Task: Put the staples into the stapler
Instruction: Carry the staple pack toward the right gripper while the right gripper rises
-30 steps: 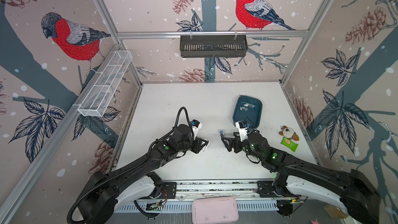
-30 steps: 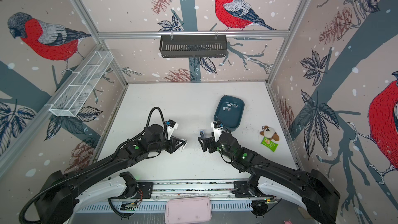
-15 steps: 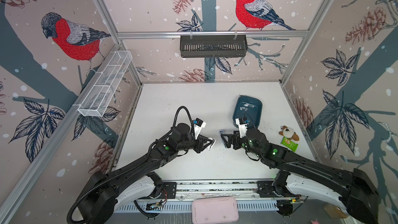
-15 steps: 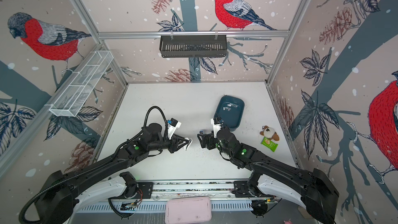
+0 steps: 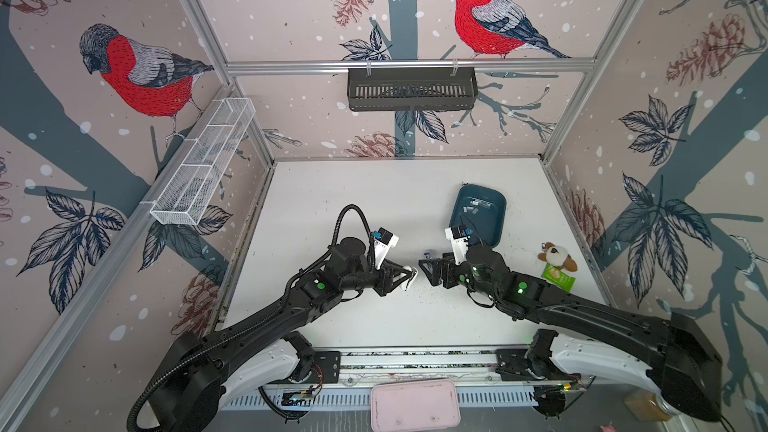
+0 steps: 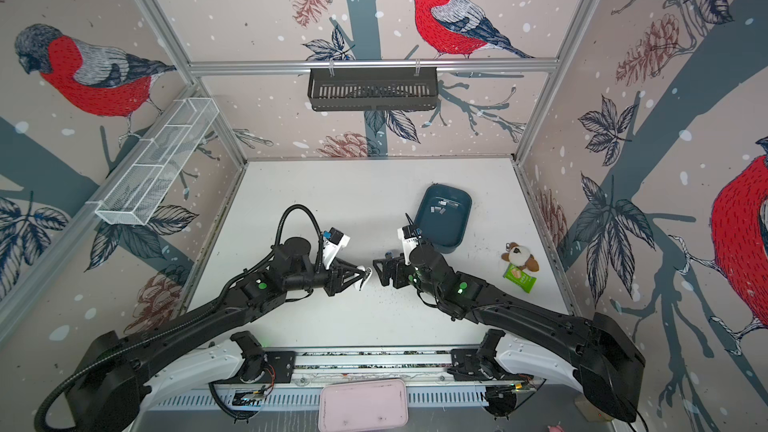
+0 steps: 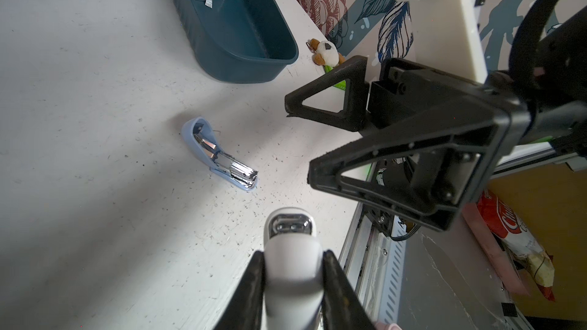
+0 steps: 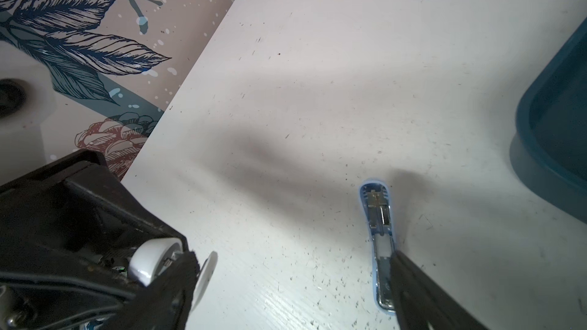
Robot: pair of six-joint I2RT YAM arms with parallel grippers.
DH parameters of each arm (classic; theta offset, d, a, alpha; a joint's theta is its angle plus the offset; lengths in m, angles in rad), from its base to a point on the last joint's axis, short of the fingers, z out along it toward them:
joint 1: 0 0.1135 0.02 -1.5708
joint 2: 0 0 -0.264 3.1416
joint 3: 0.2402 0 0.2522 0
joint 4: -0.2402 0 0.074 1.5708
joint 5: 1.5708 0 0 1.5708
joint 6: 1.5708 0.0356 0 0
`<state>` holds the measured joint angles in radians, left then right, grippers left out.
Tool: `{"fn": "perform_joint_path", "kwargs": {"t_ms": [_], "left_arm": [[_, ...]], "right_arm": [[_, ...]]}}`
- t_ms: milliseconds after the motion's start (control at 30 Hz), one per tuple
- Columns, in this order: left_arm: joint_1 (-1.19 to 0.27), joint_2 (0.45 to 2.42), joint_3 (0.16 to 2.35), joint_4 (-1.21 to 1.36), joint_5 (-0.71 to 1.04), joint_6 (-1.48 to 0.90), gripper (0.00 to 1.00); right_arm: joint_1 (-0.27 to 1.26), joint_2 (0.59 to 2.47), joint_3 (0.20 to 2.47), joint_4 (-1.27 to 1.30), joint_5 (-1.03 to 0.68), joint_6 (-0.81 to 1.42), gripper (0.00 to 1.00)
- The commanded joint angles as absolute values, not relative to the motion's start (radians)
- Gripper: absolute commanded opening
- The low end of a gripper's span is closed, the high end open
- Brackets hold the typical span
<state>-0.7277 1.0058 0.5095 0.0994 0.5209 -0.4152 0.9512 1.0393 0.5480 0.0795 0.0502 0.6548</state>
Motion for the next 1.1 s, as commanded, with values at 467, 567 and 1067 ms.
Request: {"fn": "perform_joint_path", "kwargs": {"t_ms": [467, 567, 1067], "left_arm": [[-0.726, 1.001, 0.518, 0.169, 0.532, -0.408, 0.29], [-0.727, 0.997, 0.518, 0.169, 0.530, -0.411, 0.28], [-0.727, 0.989, 0.518, 0.175, 0.521, -0.411, 0.27]], "right_arm": [[0.970, 1.068, 0.543, 0.120, 0.030, 0.661, 0.94], [0.972, 1.072, 0.543, 0.117, 0.031, 0.664, 0.94], [0.979, 1.085, 0.538, 0.080, 0.075, 0.679, 0.94]]}}
